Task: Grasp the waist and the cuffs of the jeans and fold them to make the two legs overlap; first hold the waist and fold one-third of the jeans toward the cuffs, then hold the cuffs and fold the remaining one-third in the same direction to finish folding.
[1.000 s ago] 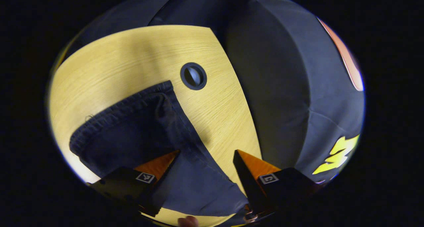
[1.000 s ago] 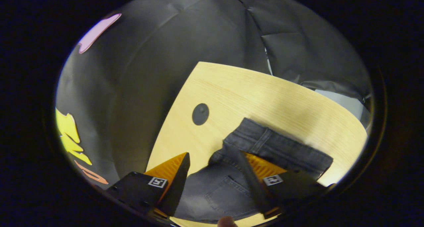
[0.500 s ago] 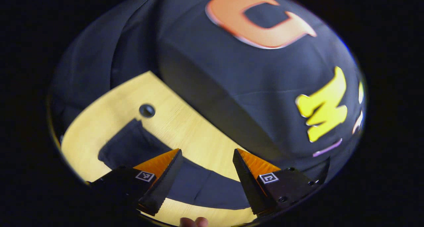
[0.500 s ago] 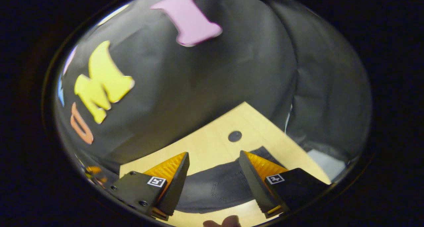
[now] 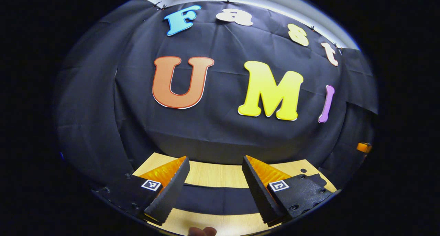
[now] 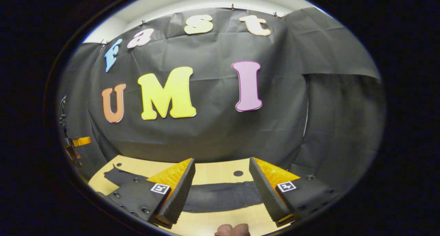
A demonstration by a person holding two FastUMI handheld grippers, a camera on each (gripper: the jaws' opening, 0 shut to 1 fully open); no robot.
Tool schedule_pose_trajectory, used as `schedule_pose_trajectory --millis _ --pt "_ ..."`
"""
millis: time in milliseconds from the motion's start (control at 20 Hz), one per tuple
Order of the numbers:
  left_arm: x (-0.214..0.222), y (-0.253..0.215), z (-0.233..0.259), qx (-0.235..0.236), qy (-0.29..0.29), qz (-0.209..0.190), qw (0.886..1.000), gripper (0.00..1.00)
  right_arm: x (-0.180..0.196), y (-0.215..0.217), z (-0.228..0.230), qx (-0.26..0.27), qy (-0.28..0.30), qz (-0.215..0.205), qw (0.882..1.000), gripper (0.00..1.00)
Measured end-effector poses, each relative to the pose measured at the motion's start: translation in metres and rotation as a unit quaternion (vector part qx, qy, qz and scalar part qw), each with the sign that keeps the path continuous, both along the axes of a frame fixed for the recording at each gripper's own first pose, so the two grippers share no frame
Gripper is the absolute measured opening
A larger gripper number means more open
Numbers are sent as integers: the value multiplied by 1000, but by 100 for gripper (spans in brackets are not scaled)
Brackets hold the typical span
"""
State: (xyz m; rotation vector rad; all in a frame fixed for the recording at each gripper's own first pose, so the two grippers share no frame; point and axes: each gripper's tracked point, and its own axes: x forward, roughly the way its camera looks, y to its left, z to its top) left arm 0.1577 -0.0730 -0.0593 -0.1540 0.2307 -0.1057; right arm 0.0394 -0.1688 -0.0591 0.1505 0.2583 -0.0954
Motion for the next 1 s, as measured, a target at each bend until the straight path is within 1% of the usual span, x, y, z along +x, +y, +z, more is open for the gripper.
schedule_pose_trajectory --millis 50,150,250,400,500,650,700,800,900,1000 --pt "-19 -4 -3 -3 -1 0 1000 98 -15 2 -2 -2 0 -5 1000 90" --pt "-44 -6 -4 -10 -7 13 1000 98 -42 2 -13 4 9 -12 1000 90" --pt "-52 -13 -5 -30 -4 11 999 98 -57 4 -24 22 16 -19 999 91" --pt "-51 -9 -8 -13 3 16 1000 99 -63 0 -42 26 24 -24 999 90" --pt "-49 -14 -7 -14 9 15 1000 99 -55 -9 -65 41 40 -31 998 97" --pt "-50 -26 -8 -7 20 10 1000 98 -32 -31 -117 76 68 -48 994 97" --pt "-50 -32 -10 -4 27 8 1000 100 -20 -41 -139 85 78 -54 992 97" --pt "-50 -39 -15 0 40 8 999 98 7 -60 -188 103 105 -68 987 97" --pt "-50 -42 -21 -2 55 15 998 98 27 -80 -237 110 132 -79 982 97" --pt "-50 -46 -24 -13 64 28 998 98 47 -93 -279 107 161 -80 978 97"
